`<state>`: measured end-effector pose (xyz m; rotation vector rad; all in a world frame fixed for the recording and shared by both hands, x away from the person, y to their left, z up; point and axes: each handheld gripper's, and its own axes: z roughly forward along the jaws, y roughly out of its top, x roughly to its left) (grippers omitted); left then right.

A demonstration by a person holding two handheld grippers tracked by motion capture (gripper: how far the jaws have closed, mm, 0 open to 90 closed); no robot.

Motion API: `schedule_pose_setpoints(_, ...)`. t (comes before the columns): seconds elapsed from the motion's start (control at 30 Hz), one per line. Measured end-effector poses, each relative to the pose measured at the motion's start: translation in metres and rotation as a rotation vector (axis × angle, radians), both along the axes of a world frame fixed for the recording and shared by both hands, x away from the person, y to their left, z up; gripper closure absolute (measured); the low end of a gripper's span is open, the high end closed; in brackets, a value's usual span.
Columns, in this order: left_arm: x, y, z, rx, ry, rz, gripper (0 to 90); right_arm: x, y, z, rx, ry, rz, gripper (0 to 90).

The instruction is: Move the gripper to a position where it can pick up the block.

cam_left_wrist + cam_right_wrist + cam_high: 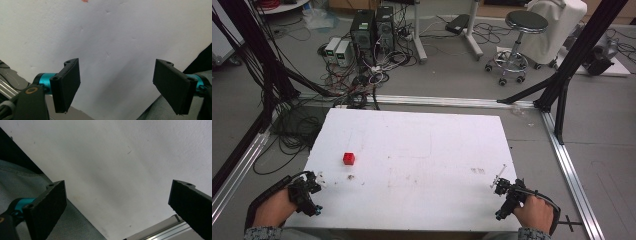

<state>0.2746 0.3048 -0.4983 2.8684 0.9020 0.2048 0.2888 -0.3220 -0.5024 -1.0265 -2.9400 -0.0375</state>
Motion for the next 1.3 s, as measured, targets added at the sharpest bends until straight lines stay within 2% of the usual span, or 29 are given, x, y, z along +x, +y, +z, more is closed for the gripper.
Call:
schedule_pose_setpoints(0.9,-0.0021,-0.0011,0.0017,-0.007,-0.006,-0.012,22.3,-0.0015,-0.0004,0.0004,0.010,0.002,-0.001,1.1)
schedule_pose_setpoints(1.17,-0.0002,0.0010,0.0036,-0.011,0.008,-0.049,22.2,-0.0021,-0.0014,-0.0005,0.014,-0.004,-0.008,1.1)
schedule_pose_setpoints(1.3,0.0043,0.0057,0.0042,0.020,0.015,-0.065,21.9,-0.0021,-0.0007,0.0002,0.021,-0.007,-0.001,1.1)
